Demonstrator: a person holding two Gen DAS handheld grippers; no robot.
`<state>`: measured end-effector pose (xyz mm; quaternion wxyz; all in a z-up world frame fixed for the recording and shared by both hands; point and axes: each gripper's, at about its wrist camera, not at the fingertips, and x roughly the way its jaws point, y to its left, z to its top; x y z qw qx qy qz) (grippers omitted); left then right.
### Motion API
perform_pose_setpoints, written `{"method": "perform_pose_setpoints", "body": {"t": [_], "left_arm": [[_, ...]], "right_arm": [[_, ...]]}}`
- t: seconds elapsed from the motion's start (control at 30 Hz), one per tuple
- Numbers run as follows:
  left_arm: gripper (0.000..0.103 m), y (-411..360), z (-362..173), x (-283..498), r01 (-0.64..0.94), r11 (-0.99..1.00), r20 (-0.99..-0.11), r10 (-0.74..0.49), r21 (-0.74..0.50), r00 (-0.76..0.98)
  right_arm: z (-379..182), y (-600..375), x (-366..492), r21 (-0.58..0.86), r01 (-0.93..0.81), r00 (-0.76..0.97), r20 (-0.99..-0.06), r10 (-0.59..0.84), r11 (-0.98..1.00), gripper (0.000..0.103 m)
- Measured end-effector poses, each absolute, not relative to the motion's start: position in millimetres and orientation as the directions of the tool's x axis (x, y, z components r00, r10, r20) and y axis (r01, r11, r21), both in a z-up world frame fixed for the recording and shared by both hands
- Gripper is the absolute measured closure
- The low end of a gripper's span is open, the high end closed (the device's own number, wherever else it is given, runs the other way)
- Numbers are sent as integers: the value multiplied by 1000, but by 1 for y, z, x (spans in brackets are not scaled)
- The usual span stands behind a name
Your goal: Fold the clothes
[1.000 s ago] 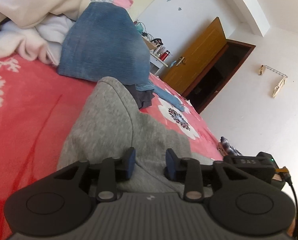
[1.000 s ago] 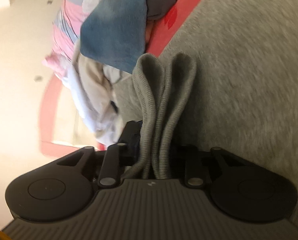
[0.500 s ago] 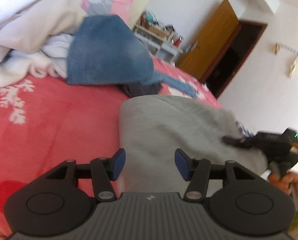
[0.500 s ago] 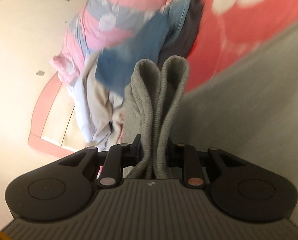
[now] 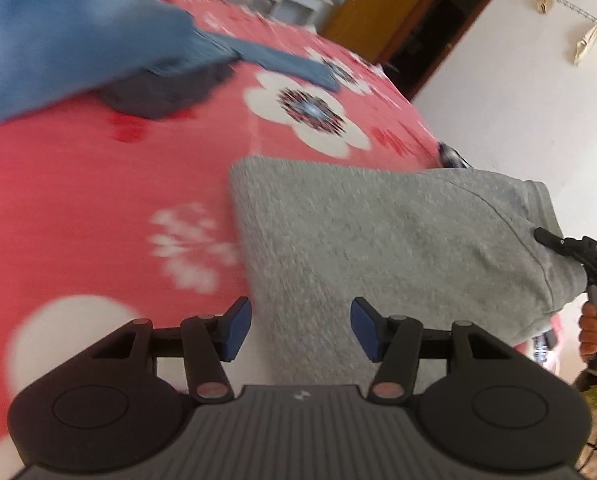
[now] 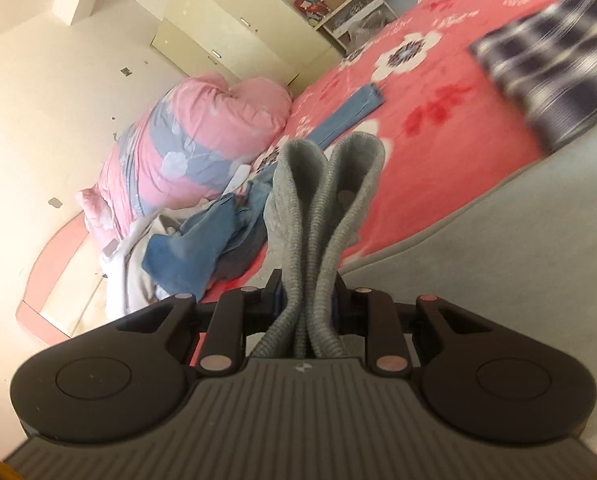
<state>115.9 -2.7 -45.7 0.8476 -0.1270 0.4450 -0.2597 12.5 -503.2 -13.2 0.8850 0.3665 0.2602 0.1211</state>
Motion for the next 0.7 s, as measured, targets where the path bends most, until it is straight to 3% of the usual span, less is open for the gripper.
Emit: {"method": "perform_pose_setpoints", "body": {"t": [0.37, 0.7], "left_arm": [[46, -93, -61, 148, 387, 853, -754, -501, -350, 425], [46, -119, -54, 155, 442, 808, -733, -563, -390, 381]], "right_arm": [[-58, -603, -8, 777, 51, 832, -381, 403, 628, 83], [-55, -645, -39, 771, 64, 860, -365, 357, 634, 83]]}}
